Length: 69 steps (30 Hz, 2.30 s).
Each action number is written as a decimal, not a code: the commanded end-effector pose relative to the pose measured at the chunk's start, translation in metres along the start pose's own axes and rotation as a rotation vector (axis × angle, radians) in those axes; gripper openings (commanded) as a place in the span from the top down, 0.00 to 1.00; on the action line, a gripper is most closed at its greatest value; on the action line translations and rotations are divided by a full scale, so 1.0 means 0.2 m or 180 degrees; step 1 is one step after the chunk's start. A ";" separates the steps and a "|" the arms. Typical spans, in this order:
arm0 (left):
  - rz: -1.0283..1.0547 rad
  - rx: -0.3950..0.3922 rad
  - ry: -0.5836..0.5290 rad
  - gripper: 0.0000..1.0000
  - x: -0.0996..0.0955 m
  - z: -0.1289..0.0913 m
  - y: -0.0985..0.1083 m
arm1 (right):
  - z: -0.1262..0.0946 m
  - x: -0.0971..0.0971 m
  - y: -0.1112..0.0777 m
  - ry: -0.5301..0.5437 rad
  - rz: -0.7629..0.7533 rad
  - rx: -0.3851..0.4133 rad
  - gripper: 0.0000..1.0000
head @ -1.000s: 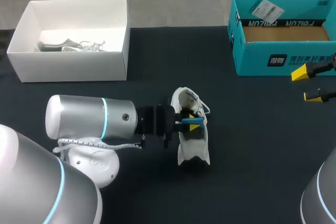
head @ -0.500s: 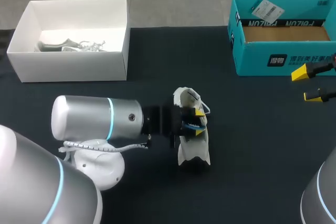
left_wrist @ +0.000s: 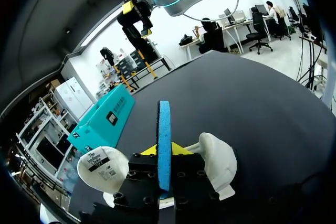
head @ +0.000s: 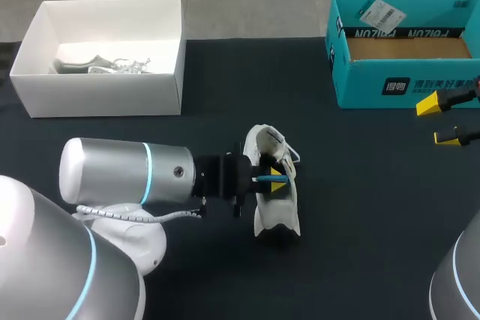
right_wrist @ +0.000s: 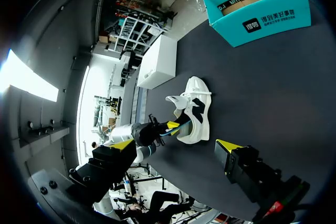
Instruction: Take the shoe out of the shoebox, open the shoe tongue, remove and reinsert the insole, then place the shoe into the shoebox
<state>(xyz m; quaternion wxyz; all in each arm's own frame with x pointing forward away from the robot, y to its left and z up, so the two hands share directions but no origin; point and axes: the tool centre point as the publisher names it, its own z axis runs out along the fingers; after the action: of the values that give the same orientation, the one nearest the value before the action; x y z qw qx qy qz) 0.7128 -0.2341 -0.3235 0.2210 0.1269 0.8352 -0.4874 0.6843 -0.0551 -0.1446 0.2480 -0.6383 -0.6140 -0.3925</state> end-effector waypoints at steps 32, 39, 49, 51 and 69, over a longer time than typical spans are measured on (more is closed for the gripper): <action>-0.0017 -0.0147 -0.0065 0.74 0.01 -0.02 -0.01 | 0.00 0.00 -0.01 -0.0006 0.0005 -0.0005 0.00; -0.0015 -0.0211 -0.0034 0.80 0.03 -0.04 0.00 | 0.00 0.00 -0.01 -0.0006 0.0005 -0.0005 0.00; -0.0097 -0.0148 -0.0004 1.00 0.01 0.07 0.04 | 0.00 0.00 -0.01 -0.0006 0.0005 -0.0005 0.00; -0.0134 -0.0149 -0.0002 1.00 0.00 0.10 0.05 | 0.00 0.00 -0.01 -0.0006 0.0005 -0.0005 0.00; -0.0240 -0.0169 -0.0046 0.38 0.02 0.07 0.06 | 0.00 0.00 -0.01 -0.0006 0.0005 -0.0005 0.00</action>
<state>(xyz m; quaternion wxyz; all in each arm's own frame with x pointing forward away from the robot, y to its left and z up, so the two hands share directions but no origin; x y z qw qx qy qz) 0.7275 -0.2437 -0.3491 0.2086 0.0872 0.8493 -0.4770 0.6843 -0.0550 -0.1446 0.2481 -0.6382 -0.6140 -0.3925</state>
